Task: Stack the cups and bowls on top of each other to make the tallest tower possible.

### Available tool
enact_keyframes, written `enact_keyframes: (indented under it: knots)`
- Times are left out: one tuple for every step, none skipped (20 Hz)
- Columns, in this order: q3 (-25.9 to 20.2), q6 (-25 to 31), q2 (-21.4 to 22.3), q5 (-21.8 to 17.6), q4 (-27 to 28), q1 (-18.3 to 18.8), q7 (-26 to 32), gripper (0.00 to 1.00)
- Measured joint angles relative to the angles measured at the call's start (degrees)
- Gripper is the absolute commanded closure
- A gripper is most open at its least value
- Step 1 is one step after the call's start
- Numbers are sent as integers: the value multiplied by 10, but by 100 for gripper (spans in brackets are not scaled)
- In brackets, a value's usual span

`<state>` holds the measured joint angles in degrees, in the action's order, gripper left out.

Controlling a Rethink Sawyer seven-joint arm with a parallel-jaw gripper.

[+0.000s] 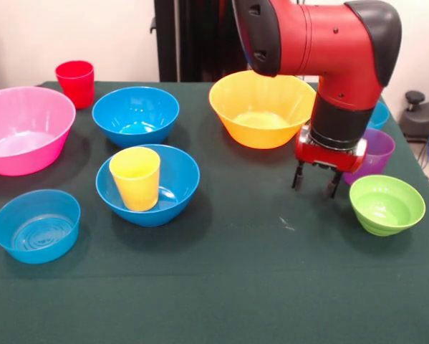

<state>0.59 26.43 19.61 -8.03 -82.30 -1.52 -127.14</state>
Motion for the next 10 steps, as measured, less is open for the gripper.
enact_keyframes:
  knots:
    - [0, 1, 2, 0, 0, 0, 0, 0]
    - [-1, 5, 8, 0, 0, 0, 0, 0]
    - [-2, 6, 9, 0, 0, 0, 0, 0]
    - [-2, 8, 12, 0, 0, 0, 0, 0]
    - [-2, 12, 15, 0, 1, 0, 0, 0]
    - [-3, 15, 19, 0, 2, 0, 0, 0]
    - [-3, 19, 24, 0, 3, 0, 0, 0]
    - [-4, 21, 27, 0, 5, 0, 0, 0]
    - [-4, 22, 29, 0, 7, 0, 0, 0]
    - [-4, 24, 32, 0, 9, 0, 0, 0]
